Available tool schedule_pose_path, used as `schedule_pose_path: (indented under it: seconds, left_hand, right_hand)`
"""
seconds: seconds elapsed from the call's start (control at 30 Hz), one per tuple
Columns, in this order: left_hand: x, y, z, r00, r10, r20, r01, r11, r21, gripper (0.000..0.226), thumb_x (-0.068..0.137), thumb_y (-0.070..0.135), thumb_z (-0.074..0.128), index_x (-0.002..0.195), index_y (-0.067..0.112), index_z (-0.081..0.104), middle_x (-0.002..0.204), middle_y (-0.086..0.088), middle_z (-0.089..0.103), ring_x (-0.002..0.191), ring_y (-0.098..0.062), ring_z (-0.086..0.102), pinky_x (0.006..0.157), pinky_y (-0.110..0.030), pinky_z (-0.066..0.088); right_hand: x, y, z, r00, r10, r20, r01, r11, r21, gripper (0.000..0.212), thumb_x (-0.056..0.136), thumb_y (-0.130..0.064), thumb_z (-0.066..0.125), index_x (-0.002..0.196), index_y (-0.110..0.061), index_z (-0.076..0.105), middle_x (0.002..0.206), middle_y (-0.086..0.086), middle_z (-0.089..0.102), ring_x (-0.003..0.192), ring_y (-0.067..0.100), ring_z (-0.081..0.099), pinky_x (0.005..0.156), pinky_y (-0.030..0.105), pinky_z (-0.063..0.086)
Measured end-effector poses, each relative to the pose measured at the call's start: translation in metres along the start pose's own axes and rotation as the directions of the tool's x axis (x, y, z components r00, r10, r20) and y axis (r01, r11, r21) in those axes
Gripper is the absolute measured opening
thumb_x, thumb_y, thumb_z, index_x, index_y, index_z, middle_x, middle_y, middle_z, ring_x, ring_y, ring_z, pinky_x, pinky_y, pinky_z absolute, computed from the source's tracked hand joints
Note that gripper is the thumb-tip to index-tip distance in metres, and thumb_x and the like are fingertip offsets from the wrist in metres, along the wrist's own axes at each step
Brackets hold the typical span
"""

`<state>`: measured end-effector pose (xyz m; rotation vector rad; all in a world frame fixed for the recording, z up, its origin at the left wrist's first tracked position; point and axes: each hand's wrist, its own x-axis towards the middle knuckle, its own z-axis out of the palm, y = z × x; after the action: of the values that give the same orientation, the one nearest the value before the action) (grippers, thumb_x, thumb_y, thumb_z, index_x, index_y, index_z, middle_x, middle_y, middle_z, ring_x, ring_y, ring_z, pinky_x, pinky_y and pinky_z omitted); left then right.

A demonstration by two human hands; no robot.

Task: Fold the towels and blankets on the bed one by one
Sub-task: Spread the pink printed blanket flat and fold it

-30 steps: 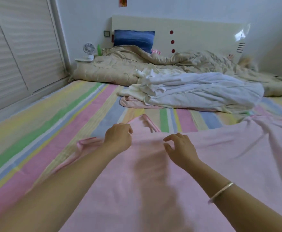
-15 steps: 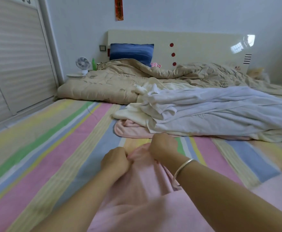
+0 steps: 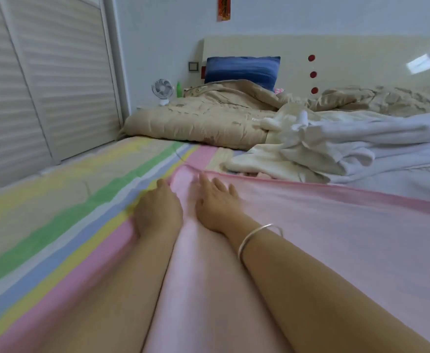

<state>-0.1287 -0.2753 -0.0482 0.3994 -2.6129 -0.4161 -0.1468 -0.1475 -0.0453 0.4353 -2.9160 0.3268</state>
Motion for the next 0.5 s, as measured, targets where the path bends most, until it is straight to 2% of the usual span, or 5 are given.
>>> schedule_pose_path:
  seconds: [0.1,0.2,0.33,0.4,0.5]
  left_hand:
    - [0.001,-0.004,-0.004,0.999,-0.043,0.014,0.044,0.996,-0.081,0.029,0.099,0.026,0.044,0.123,0.012,0.052,0.117,-0.016,0.062,0.11,-0.036,0.057,0.079,-0.039,0.044]
    - [-0.003,-0.015,-0.015,0.981,-0.071,0.183,0.122,0.951,-0.285,0.042,0.091,0.043,0.054,0.121,0.014,0.056,0.116,-0.01,0.064,0.107,-0.033,0.06,0.085,-0.038,0.048]
    - [-0.013,-0.047,-0.038,0.888,-0.119,0.444,0.401,0.671,-0.624,0.036,0.074,0.043,0.054,0.096,0.016,0.067,0.094,-0.007,0.069,0.089,-0.025,0.064,0.088,-0.039,0.052]
    - [-0.041,-0.057,-0.062,0.841,-0.12,0.528,0.496,0.561,-0.663,0.012,0.082,0.023,0.054,0.076,0.016,0.062,0.074,-0.008,0.059,0.073,-0.02,0.055,0.074,-0.033,0.051]
    - [-0.096,-0.07,-0.111,0.764,-0.043,0.643,0.568,0.518,-0.64,0.019,0.09,0.007,0.051,0.075,0.016,0.058,0.068,-0.012,0.053,0.054,-0.018,0.049,0.05,-0.021,0.043]
  right_hand:
    - [-0.002,-0.003,-0.001,0.999,-0.035,-0.022,0.035,0.999,-0.01,0.062,0.097,-0.023,0.03,0.154,-0.019,0.007,0.16,-0.005,0.015,0.145,0.018,0.015,0.117,0.05,0.01]
    - [-0.02,-0.006,-0.007,0.994,-0.002,-0.109,0.013,0.995,0.099,0.061,0.096,-0.025,0.038,0.153,-0.018,0.017,0.159,0.002,0.018,0.145,0.021,0.017,0.117,0.046,0.016]
    - [-0.094,-0.023,-0.033,0.999,-0.028,-0.017,0.031,0.982,0.188,0.055,0.097,-0.042,0.031,0.148,-0.023,0.031,0.157,0.004,0.025,0.144,0.022,0.022,0.116,0.043,0.018]
    - [-0.144,-0.035,-0.05,0.991,-0.092,0.093,0.081,0.99,0.114,0.048,0.1,-0.044,0.03,0.144,-0.027,0.036,0.155,-0.001,0.029,0.143,0.02,0.023,0.115,0.041,0.017]
    - [-0.215,-0.061,-0.071,0.967,-0.114,0.229,0.095,0.991,0.091,0.052,0.101,-0.049,0.028,0.15,-0.031,0.025,0.16,-0.006,0.014,0.147,0.017,0.008,0.118,0.041,0.006]
